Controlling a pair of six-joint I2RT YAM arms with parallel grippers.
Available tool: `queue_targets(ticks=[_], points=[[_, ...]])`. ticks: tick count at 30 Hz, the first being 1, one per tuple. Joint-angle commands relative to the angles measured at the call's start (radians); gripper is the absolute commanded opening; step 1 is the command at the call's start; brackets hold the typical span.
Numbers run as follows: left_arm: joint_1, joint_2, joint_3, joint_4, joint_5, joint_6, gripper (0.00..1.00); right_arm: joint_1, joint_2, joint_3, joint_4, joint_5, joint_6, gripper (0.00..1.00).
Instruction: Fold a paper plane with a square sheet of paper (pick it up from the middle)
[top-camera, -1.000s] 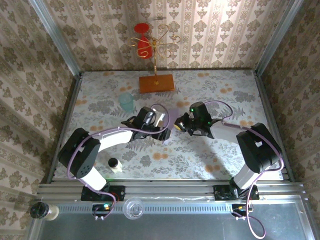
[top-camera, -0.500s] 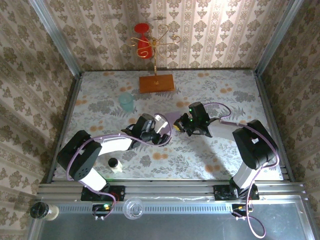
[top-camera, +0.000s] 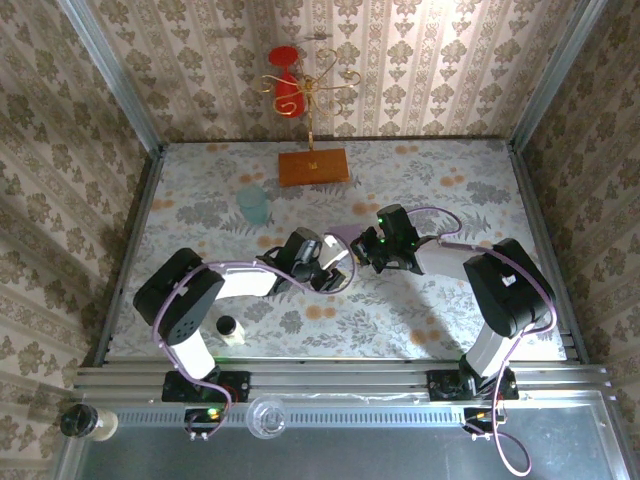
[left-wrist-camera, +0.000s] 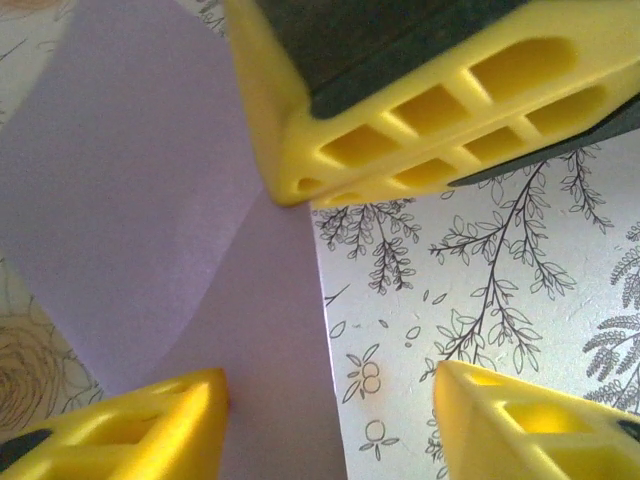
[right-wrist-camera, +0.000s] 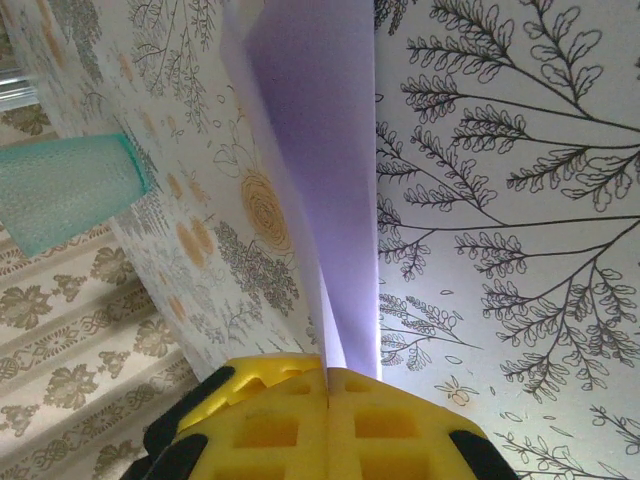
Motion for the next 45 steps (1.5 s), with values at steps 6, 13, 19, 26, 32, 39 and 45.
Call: queue_targets(ticks=[6, 13, 19, 26, 32, 39, 45], points=[[-0.01, 0.021, 0.036, -0.012, -0.049, 0.044, 0.4, 0.006, 0.014, 0.011, 0.004, -0.018, 0.016, 0.05], [-0.009, 0.018, 0.029, -0.014, -0.063, 0.048, 0.29, 0.004, 0.014, 0.012, -0.001, -0.02, 0.016, 0.08], [0.005, 0.018, 0.026, -0.012, -0.054, 0.016, 0.19, -0.01, -0.005, 0.003, 0.002, -0.019, 0.014, 0.21], [0.062, -0.012, -0.015, 0.034, 0.04, -0.095, 0.09, -0.055, -0.072, -0.016, -0.042, 0.01, -0.06, 0.47], [0.117, -0.02, -0.042, 0.095, 0.198, -0.264, 0.0, -0.071, -0.113, 0.003, -0.155, 0.064, -0.208, 0.61], [0.161, -0.001, -0.01, 0.069, 0.321, -0.444, 0.0, -0.074, -0.094, 0.016, -0.177, 0.058, -0.382, 0.68], [0.178, 0.06, 0.067, -0.021, 0.406, -0.551, 0.0, -0.072, -0.059, 0.031, -0.161, 0.037, -0.52, 0.73]])
